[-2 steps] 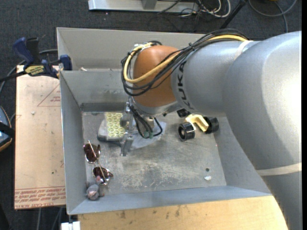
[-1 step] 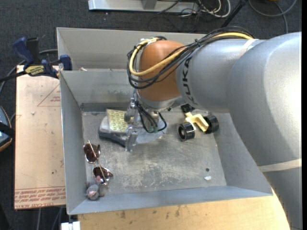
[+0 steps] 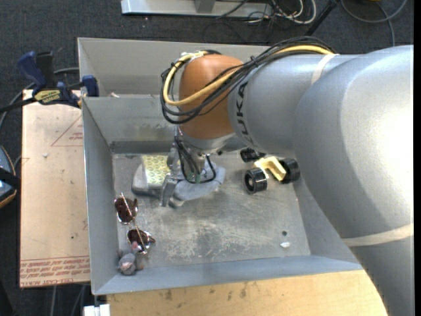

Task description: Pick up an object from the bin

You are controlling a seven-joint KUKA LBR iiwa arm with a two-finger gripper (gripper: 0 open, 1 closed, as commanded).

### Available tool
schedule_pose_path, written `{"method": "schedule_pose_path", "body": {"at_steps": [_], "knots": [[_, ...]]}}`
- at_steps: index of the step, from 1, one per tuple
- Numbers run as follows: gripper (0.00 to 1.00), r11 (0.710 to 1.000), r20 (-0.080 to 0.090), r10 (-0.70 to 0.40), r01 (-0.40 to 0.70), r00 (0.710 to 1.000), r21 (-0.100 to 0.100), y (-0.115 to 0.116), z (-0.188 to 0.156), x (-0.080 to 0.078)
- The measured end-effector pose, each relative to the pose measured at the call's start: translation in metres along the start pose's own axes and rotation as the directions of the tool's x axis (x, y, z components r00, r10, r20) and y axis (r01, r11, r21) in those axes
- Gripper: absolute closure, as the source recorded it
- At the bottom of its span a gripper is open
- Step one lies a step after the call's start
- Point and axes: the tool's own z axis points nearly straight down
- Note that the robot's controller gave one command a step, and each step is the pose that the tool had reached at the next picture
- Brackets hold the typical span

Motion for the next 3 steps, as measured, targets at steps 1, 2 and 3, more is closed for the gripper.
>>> {"method": "schedule_pose_path", "body": {"at_steps": [1, 2, 3], "knots": [[0.00, 0.984, 0.009, -0.180, 0.180, 0.984, -0.003, 0.001, 0.020, -0.010], [1.00, 0.998, 0.013, -0.059, 0.059, 0.998, 0.001, 0.012, 0.027, -0.018], [1.00, 0.998, 0.013, -0.059, 0.059, 0.998, 0.001, 0.012, 0.027, -0.018]]}}
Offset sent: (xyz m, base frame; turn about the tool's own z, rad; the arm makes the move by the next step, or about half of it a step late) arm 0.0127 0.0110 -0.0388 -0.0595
